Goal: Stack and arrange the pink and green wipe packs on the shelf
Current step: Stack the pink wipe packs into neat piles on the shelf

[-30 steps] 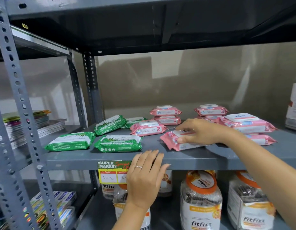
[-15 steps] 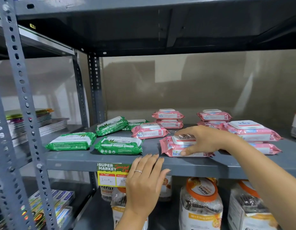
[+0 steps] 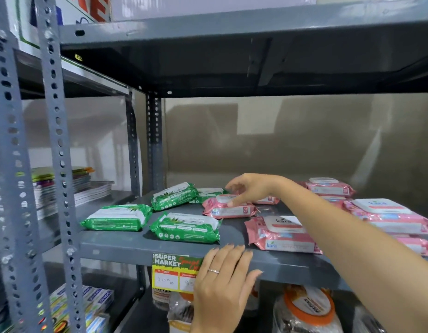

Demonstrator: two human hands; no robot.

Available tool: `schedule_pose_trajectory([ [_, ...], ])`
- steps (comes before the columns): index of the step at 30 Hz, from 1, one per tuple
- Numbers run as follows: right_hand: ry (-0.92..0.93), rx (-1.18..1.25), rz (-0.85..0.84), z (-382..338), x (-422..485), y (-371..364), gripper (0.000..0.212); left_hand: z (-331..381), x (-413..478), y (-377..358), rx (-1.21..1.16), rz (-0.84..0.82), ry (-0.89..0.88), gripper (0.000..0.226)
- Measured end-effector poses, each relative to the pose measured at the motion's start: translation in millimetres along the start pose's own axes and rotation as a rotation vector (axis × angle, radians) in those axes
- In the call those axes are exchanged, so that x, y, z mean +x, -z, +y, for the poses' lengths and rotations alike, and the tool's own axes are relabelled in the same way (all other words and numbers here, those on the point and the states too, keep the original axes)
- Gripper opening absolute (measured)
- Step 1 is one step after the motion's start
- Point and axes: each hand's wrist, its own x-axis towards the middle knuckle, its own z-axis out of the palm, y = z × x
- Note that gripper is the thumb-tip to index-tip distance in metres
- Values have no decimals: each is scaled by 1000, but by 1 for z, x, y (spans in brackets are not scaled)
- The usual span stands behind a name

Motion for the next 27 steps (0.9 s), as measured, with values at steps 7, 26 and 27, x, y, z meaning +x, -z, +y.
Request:
schedule_pose_trajectory([
  [7,-134,-98,-177,9,29,-10,87,-1,-2,-5,-40,29,23,29],
  [26,-87,-65,6,24,-149,23,77,5,-4,-10,-110,29,107,33],
  [27,-97,-75,11,27,-155,19,78,5,-4,-10,-119,31,112,33],
])
